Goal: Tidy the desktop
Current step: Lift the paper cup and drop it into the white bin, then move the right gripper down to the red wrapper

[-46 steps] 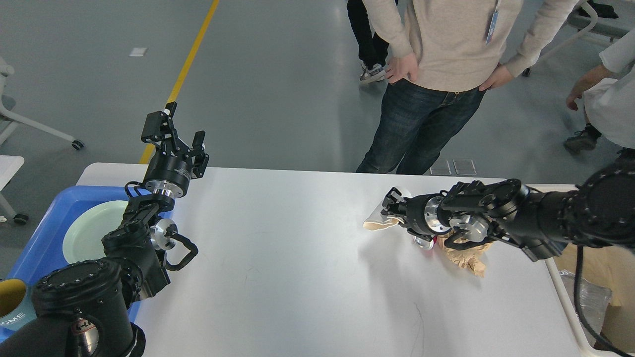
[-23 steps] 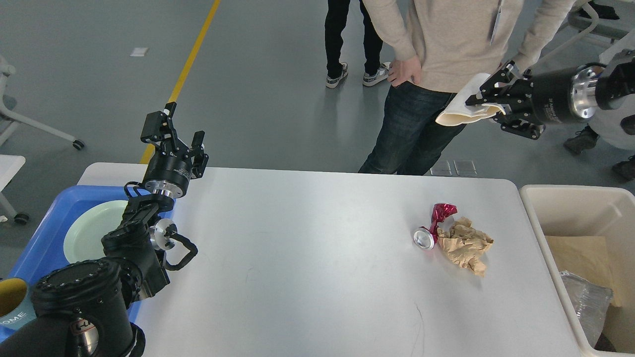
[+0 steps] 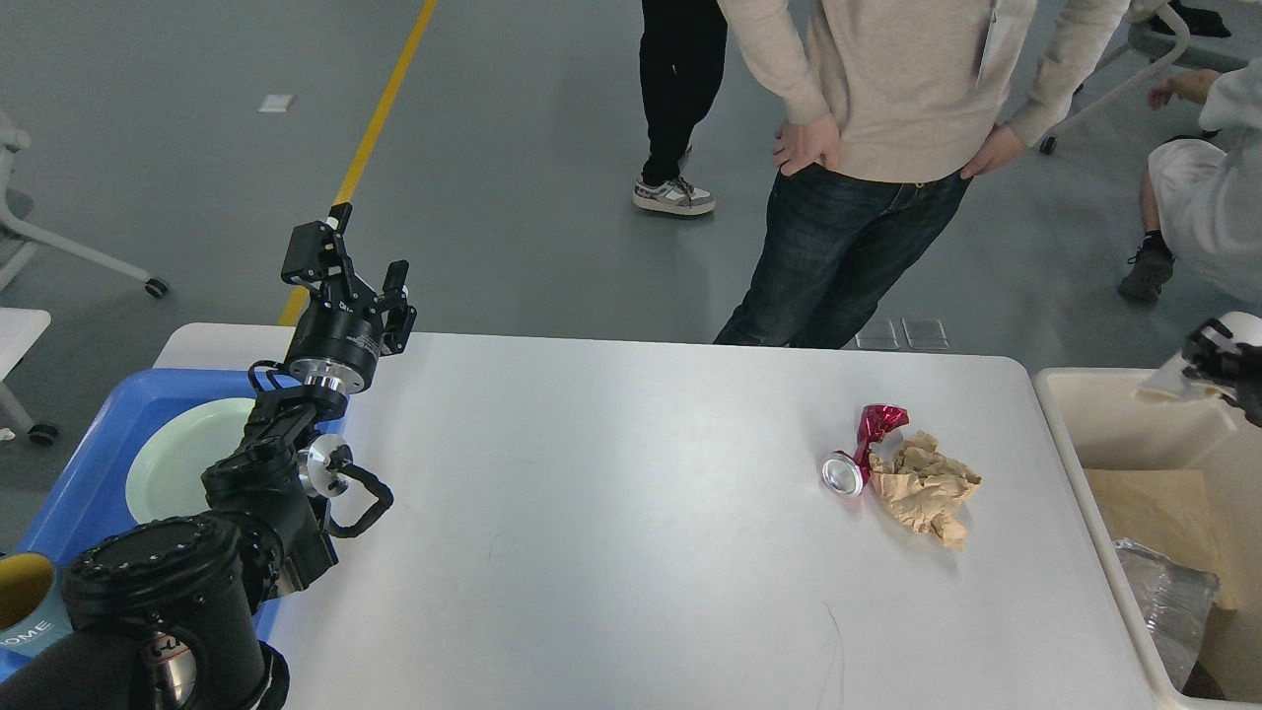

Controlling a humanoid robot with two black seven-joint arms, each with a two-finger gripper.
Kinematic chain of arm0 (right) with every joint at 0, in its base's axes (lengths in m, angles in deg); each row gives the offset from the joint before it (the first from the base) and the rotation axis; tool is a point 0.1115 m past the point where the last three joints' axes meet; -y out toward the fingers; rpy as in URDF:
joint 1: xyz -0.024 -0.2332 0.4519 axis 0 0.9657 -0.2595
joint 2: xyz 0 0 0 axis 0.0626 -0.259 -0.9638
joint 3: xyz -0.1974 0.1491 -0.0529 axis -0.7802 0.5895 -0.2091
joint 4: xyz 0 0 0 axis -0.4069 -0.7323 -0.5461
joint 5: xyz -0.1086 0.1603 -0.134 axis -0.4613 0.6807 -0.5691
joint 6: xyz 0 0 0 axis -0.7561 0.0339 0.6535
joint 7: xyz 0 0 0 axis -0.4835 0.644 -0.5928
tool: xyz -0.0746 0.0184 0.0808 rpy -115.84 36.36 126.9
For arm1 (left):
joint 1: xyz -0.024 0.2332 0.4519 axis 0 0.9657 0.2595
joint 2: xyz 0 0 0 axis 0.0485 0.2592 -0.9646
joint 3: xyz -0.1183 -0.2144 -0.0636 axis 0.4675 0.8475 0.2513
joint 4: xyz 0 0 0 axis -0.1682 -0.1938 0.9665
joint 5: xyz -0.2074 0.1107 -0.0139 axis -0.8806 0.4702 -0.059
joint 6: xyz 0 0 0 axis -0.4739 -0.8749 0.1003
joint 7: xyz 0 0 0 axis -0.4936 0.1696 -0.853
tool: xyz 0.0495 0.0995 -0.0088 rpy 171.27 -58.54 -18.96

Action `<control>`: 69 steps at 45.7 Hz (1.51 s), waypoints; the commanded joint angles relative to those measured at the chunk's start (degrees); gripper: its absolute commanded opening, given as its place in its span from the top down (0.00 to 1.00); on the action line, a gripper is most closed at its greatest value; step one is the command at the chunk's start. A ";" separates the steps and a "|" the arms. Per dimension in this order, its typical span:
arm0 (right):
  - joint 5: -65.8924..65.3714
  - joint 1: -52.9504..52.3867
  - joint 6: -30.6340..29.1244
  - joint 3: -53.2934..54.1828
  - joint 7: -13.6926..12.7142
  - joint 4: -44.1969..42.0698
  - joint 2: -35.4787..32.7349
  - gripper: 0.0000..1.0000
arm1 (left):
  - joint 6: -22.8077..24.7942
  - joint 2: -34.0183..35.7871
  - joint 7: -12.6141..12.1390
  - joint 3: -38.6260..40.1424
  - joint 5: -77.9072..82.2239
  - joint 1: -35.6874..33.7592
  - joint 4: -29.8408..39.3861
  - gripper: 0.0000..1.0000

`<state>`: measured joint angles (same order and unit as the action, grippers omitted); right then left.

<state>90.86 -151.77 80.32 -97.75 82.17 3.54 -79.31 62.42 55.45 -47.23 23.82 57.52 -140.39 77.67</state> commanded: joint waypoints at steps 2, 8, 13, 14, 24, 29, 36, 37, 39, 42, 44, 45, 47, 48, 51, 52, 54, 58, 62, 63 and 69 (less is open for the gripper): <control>-0.01 11.56 3.09 3.43 0.12 -8.05 2.76 0.00 | 0.00 -0.03 0.00 0.00 0.02 0.00 0.01 0.03; -0.01 17.72 3.79 6.24 0.12 -8.67 3.47 0.00 | 0.00 -0.03 0.00 0.00 0.02 0.00 0.01 0.03; -0.10 18.60 3.97 6.51 0.12 -8.76 4.08 0.00 | 0.00 -0.03 0.00 0.00 0.02 0.00 0.01 0.03; -0.10 18.61 3.97 6.51 0.12 -8.75 4.09 0.00 | 0.00 -0.03 0.00 0.00 0.02 0.00 0.01 0.03; -1.24 16.68 3.88 5.63 0.12 -8.49 6.54 0.00 | 0.00 -0.03 0.00 0.00 0.02 0.00 0.01 0.03; -7.38 12.12 3.27 5.54 0.03 -7.18 7.25 0.00 | 0.00 -0.03 0.00 0.00 0.02 0.00 0.01 0.03; -17.40 2.10 3.18 2.12 0.03 -0.86 8.66 0.00 | 0.00 -0.03 0.00 0.00 0.02 0.00 0.01 0.03; -18.28 0.43 3.18 1.16 0.03 0.72 8.74 0.00 | 0.00 -0.03 0.00 0.00 0.02 0.00 0.01 0.03; -19.78 -3.44 3.09 -0.69 0.03 3.71 9.01 0.00 | 0.00 -0.03 0.00 0.00 0.02 0.00 0.01 0.03; -21.10 -9.41 3.00 -3.67 0.03 8.19 10.23 0.00 | 0.00 -0.03 0.00 0.00 0.02 0.00 0.01 0.03; -21.63 -13.37 2.92 -6.48 0.03 11.27 11.38 0.00 | 0.00 -0.03 0.00 0.00 0.02 0.00 0.01 0.04; -21.72 -15.30 2.92 -7.98 0.03 13.02 12.08 0.00 | 0.00 -0.03 0.00 0.00 0.02 0.00 0.01 0.04; -21.72 -19.43 2.92 -11.05 0.03 16.80 13.57 0.00 | 0.00 -0.03 0.00 0.00 0.02 0.00 0.01 0.04; -21.72 -21.54 2.92 -12.63 0.12 18.82 14.45 0.00 | 0.00 -0.03 0.00 0.00 0.02 0.00 0.01 0.03; -21.72 -27.17 2.92 -16.33 0.03 24.36 17.35 0.00 | 0.00 -0.03 0.00 0.00 0.02 0.00 0.01 0.03; -21.72 -28.58 2.92 -17.12 0.12 25.95 18.40 0.00 | 0.00 -0.03 0.00 0.00 -0.07 0.00 0.01 0.03; -21.72 -31.04 2.83 -18.36 0.12 28.59 20.42 0.00 | 0.00 -0.03 0.00 0.00 -0.07 0.00 0.01 0.03; -21.63 -35.70 -0.58 -19.15 0.12 32.98 22.72 0.00 | 0.00 -0.03 0.00 0.00 0.02 0.00 0.01 0.03; -21.37 -41.93 -11.38 -18.54 0.38 34.75 23.86 0.00 | 0.00 -0.03 0.00 0.00 0.02 0.00 0.01 0.04; -21.28 -43.26 -14.72 -18.45 0.38 34.75 24.21 0.00 | 0.00 -0.03 0.00 0.00 0.02 0.00 0.01 0.04; -20.67 -48.28 -28.80 -18.10 0.56 34.40 26.85 0.00 | 0.00 -0.03 0.00 0.00 0.02 0.00 0.01 0.03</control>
<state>69.72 -196.20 62.16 -116.23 82.61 38.05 -54.57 62.42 55.41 -47.23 23.82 57.50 -140.39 77.68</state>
